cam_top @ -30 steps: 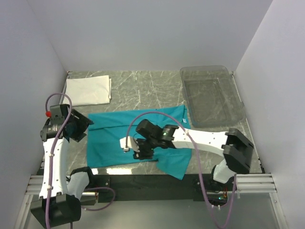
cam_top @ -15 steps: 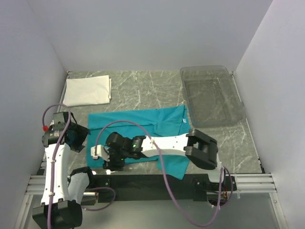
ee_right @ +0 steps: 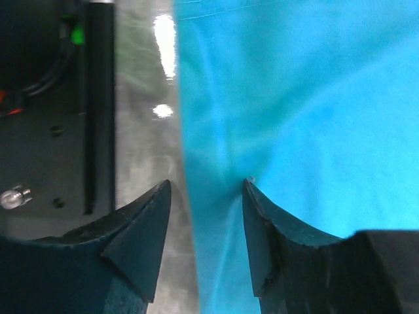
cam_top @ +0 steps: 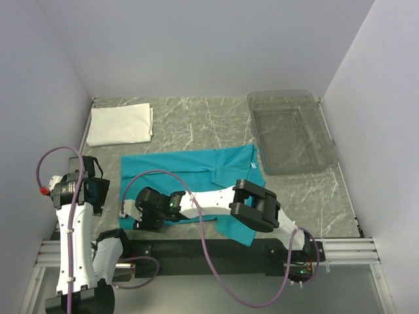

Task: Fold and stack the t-shirts
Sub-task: Fold the tshirt

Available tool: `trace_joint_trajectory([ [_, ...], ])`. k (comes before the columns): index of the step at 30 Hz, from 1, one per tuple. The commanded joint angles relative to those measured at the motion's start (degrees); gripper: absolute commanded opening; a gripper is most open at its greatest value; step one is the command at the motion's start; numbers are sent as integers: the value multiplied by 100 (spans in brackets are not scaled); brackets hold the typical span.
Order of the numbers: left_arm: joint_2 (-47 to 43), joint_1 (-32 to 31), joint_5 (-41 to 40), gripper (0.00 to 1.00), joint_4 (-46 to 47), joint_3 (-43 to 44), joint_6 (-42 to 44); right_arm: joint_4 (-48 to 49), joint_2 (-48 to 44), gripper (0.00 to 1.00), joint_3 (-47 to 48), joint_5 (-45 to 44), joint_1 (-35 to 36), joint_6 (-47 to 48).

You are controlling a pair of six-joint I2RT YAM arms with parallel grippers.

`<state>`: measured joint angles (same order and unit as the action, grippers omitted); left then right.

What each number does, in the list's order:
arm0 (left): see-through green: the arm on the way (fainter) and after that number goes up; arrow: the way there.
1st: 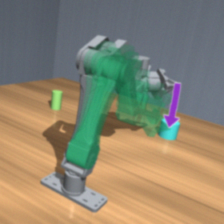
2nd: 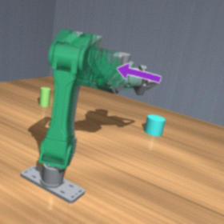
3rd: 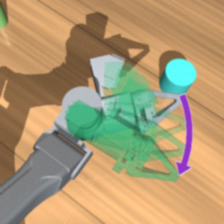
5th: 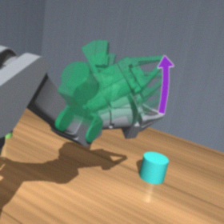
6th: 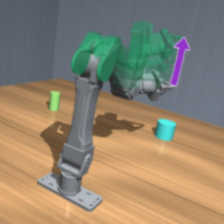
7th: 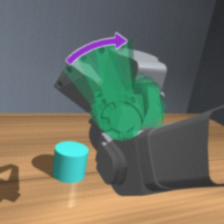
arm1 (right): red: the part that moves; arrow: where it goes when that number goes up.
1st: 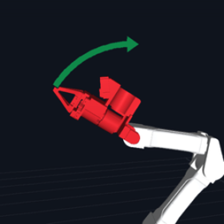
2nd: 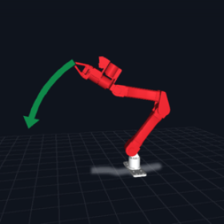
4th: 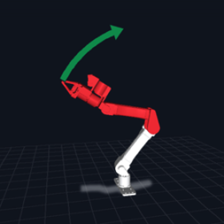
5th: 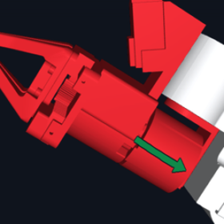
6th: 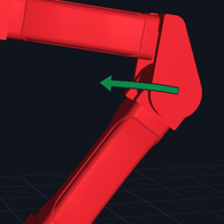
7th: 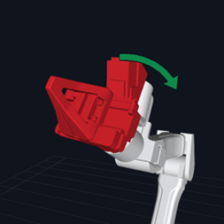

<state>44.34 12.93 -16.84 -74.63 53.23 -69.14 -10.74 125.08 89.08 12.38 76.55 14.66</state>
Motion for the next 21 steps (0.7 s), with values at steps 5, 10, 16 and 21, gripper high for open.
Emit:
trace_joint_trajectory([
  [5,-22,-18,-408,68,-386,214,-433,54,201,40,216,-561,79,29],
  [10,-48,-18,-224,67,-62,223,-39,134,18,12,110,-281,-113,-234],
  [16,-92,-10,549,67,414,-119,586,248,-194,2,127,1052,-667,-999],
  [21,48,-18,1296,67,914,-568,771,222,-19,0,452,1872,-1002,-1763],
])
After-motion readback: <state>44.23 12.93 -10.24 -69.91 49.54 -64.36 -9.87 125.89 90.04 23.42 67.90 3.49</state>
